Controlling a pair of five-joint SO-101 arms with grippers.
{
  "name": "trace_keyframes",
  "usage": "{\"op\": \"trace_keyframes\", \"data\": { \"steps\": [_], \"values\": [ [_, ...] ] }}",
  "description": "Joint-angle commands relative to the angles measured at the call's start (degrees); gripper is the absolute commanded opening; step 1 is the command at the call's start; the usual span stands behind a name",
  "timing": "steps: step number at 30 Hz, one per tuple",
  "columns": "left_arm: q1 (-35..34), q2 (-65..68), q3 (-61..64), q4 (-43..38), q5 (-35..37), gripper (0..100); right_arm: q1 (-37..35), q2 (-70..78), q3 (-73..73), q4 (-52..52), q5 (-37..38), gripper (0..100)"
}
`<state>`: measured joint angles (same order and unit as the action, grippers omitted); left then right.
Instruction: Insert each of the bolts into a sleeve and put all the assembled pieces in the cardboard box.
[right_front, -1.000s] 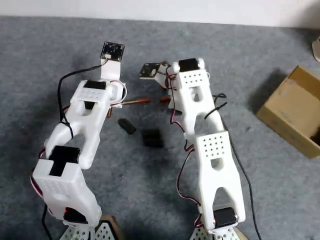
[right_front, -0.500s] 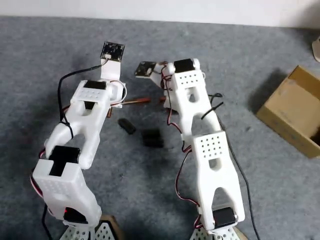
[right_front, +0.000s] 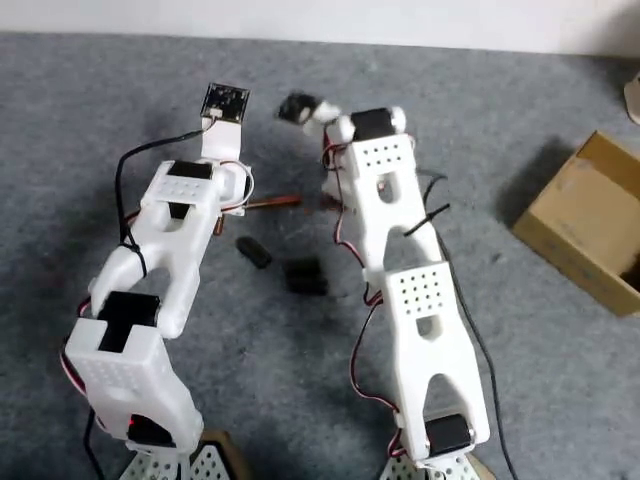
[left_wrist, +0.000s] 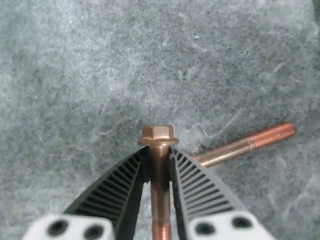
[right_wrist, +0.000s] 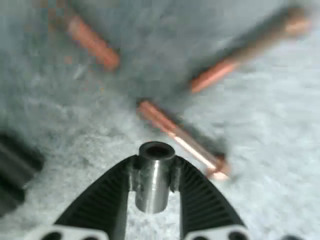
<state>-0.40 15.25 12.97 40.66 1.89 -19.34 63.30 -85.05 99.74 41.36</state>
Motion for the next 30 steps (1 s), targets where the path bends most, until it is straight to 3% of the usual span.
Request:
{"op": "trace_keyframes", "data": {
  "steps": [1,8,17,25,30],
  "values": [
    [-0.2,-1.6,-2.8,0.2,0.2,1,1.9,-1.5,-11.9,1.2,-6.3,0.7],
    [-0.3,-11.5,6.0,-1.1,4.7,1,7.0,-1.6,-12.5,1.2,-15.9,0.6],
    [-0.2,-32.1,26.4,-17.5,2.5,1,7.6,-2.2,-12.6,1.3,-23.6,0.5],
    [1.1,-33.7,35.1,-32.8,1.5,1,7.9,-7.3,-12.0,1.4,-25.7,0.5],
    [0.7,-33.8,36.8,-36.7,1.7,1,7.8,-15.6,-3.3,1.4,-28.7,0.5]
  ]
}}
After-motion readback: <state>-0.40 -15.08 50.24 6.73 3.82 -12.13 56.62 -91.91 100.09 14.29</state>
